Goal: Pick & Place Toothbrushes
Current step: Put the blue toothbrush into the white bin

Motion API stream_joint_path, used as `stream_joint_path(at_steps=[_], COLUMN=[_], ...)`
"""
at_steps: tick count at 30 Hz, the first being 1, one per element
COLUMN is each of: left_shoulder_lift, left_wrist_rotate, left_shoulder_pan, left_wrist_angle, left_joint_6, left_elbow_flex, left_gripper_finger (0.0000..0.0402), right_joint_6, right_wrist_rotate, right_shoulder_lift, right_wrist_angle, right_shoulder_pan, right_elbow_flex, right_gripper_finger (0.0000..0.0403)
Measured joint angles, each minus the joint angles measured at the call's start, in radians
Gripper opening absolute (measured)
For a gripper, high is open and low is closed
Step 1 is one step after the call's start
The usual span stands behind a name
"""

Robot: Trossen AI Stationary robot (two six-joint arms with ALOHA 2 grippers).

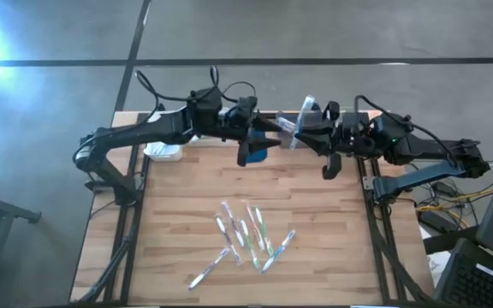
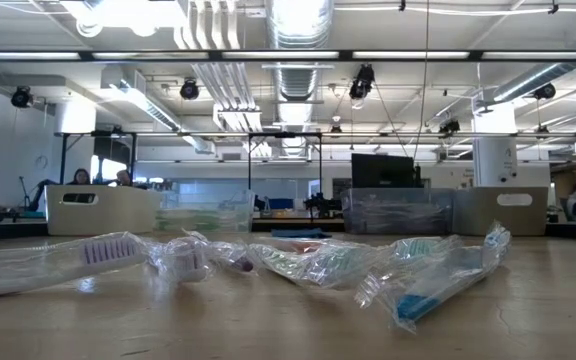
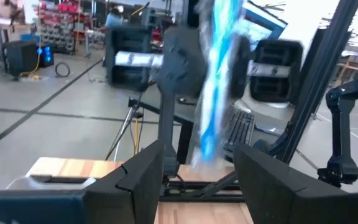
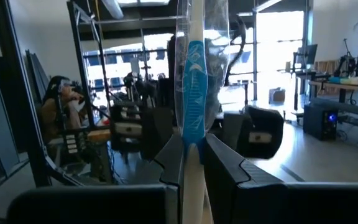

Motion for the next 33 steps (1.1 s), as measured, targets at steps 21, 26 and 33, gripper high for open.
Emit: stream_joint_path(at_steps=[21, 26, 33], left_shoulder_lift=[-0.012, -0.018, -0.023], left_wrist_rotate=[0.022, 0.023, 0.023], left_shoulder_pan=[-0.015, -0.015, -0.015], left_wrist_angle=[-0.002, -0.016, -0.026], left_joint_6=[-0.002, -0.002, 0.001], left_elbow_flex=[0.0, 0.0, 0.0], left_gripper_finger=[0.0197, 0.0187, 0.01], right_joint_6=[-0.053, -0.053, -0.054], right_wrist_rotate=[0.0, 0.0, 0.0], right_shoulder_lift=[0.169, 0.178, 0.171], right_wrist_angle=[0.226, 0.231, 0.225], right_shoulder_pan=[0.0, 0.0, 0.0], right_elbow_flex=[0.0, 0.001, 0.0], right_gripper_finger=[0.003, 0.003, 0.003])
